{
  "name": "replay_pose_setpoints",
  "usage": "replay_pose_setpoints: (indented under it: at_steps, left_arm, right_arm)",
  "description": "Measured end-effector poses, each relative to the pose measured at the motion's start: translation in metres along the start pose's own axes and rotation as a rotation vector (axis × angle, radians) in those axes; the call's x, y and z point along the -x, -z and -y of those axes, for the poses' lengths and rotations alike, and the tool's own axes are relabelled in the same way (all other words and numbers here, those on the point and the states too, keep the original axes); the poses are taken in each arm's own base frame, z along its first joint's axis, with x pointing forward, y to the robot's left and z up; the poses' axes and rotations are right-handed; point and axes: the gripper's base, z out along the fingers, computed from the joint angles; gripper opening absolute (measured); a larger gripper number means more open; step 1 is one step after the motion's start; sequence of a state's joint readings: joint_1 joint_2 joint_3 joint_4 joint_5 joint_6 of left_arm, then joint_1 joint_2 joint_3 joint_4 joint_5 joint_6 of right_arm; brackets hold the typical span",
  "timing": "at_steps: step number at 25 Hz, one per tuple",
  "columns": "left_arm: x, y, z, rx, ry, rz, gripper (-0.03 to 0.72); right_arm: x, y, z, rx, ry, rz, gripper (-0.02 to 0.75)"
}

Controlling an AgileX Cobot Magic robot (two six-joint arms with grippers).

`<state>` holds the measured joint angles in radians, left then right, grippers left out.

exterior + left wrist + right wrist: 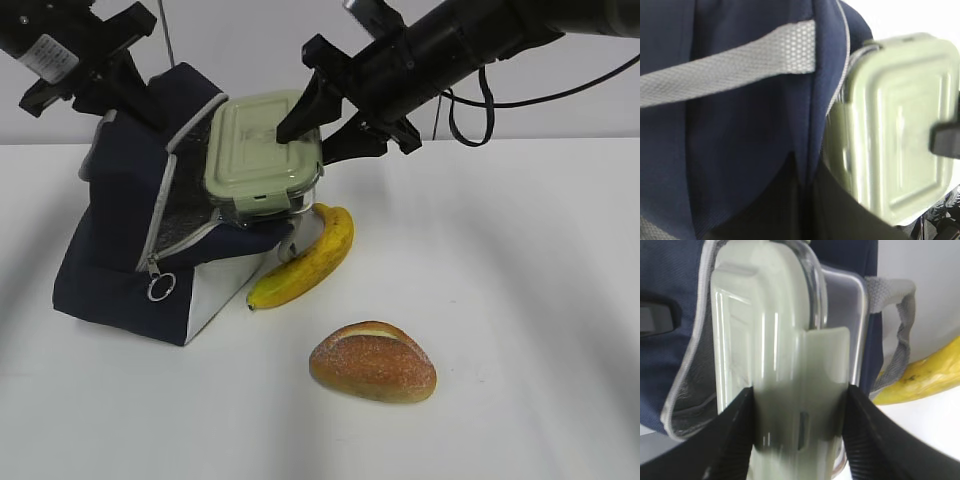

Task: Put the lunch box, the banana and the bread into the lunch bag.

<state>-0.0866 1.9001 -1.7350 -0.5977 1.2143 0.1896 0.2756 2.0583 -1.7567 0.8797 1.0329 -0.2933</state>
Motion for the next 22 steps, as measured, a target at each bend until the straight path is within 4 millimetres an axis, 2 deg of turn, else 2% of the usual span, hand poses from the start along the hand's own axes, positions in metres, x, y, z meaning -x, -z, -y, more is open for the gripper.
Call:
replay_pose_setpoints:
  at_steps: [3,8,15,22]
  left_arm:
    - [0.000,0.000,0.000,-0.001,0.000,-0.001,-0.003]
    - [0.000,0.000,0.000,0.000,0.000,-0.001,-0.003]
    - [0.000,0.000,0.000,0.000,0.000,-0.005,-0.003]
    - [0.000,0.000,-0.001,0.004,0.000,-0.006,-0.003]
  right_arm:
    - [0.002,-0.005,-0.009,-0.064,0.041,0.005,0.370]
    - [0.006,-0.026,-0.030,-0.151,0.083,-0.013,0.370]
    - [0.016,-0.070,-0.039,-0.147,0.071,-0.018,0.370]
    - [0.017,-0.116,-0.027,-0.113,0.029,-0.049,0.373]
